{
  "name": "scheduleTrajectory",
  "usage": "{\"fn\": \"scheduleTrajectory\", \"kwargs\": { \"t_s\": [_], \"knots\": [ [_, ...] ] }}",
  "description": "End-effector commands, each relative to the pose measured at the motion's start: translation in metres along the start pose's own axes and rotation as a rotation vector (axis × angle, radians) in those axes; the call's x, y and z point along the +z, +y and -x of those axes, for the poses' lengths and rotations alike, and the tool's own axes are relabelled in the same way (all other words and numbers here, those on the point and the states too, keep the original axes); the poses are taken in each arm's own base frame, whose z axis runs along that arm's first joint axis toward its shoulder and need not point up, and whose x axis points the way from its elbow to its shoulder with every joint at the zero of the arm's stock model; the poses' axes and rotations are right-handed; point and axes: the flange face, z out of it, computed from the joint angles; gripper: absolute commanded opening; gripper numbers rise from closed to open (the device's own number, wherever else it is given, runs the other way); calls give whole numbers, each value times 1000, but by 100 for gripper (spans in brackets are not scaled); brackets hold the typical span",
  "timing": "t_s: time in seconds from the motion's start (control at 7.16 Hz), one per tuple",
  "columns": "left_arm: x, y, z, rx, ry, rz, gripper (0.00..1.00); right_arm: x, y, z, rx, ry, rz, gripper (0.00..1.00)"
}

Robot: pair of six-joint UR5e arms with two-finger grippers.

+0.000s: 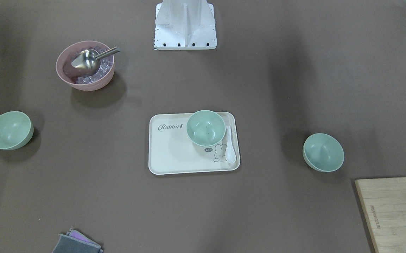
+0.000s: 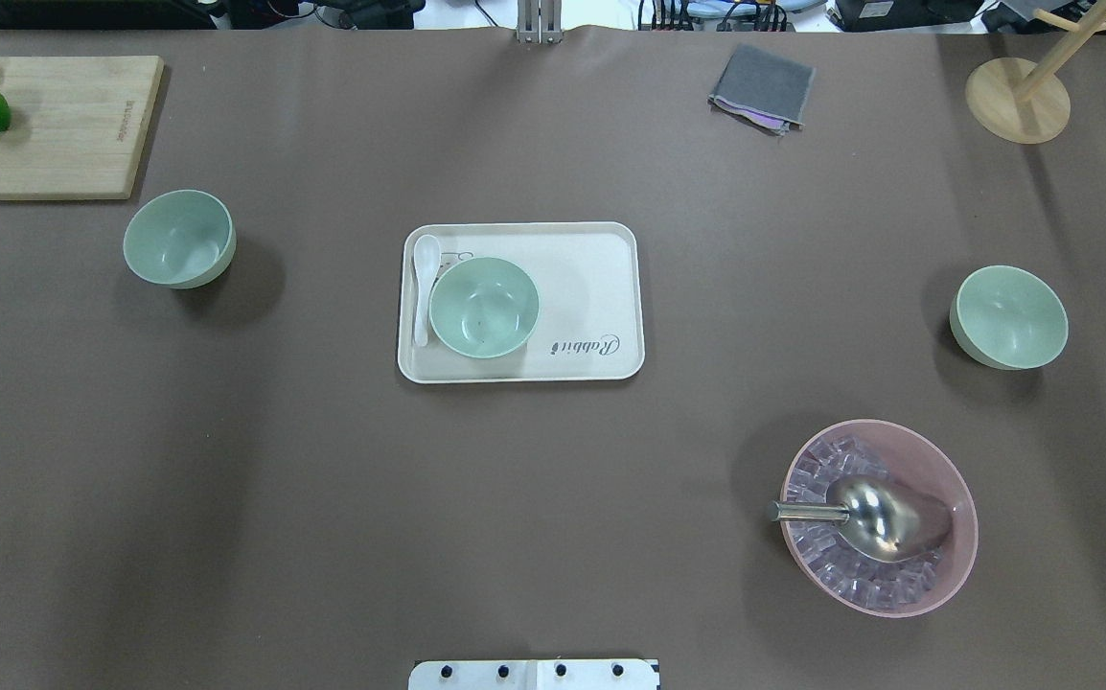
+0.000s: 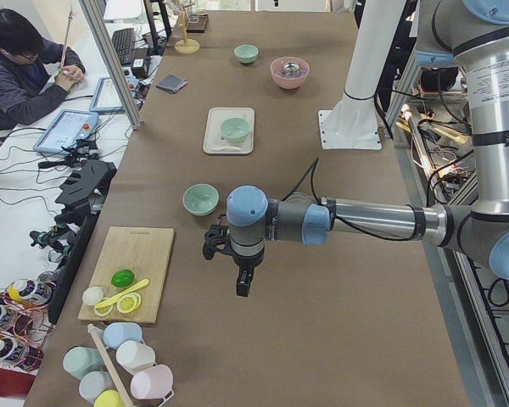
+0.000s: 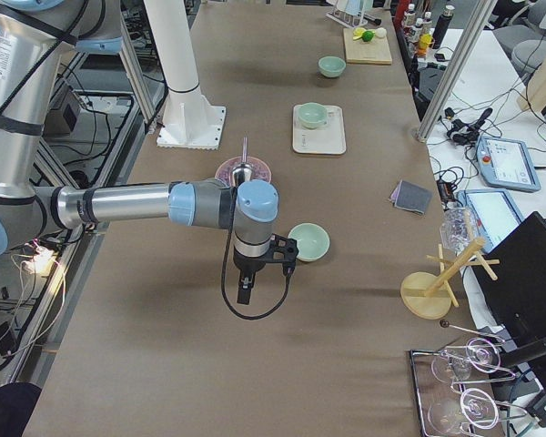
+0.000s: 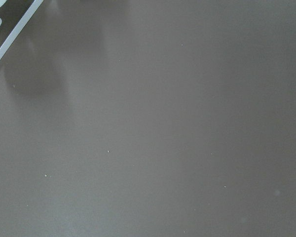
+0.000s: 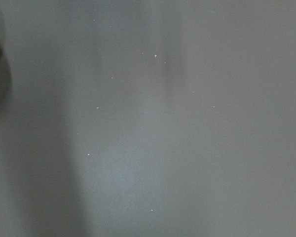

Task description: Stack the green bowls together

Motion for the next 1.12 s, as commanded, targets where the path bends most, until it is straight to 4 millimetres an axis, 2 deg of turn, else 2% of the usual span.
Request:
{"fn": "scheduleTrajectory", "kwargs": {
  "t_s": [0.0, 0.28, 0.42, 0.56, 0.7, 0.84, 0.98],
  "knots": [
    [-3, -7, -3, -1, 0, -5, 98, -5, -5, 4, -7, -7, -12, 100],
    [-5, -9, -6, 23, 1, -16, 98, -17, -19, 14, -31, 0, -40, 100],
    [-9, -13, -10, 31, 0, -25, 98, -18, -20, 15, -33, -2, -42, 100],
    [-17, -22, -17, 47, -1, -44, 98, -31, -29, 25, -55, -8, -74, 100],
    [-37, -49, -33, 91, -3, -93, 98, -52, -47, 42, -95, -16, -131, 100],
    [-52, -70, -45, 127, -7, -133, 98, -83, -76, 68, -186, -15, -250, 100],
    [-62, -82, -53, 164, -10, -176, 98, -95, -86, 77, -204, -20, -298, 100]
  ]
}}
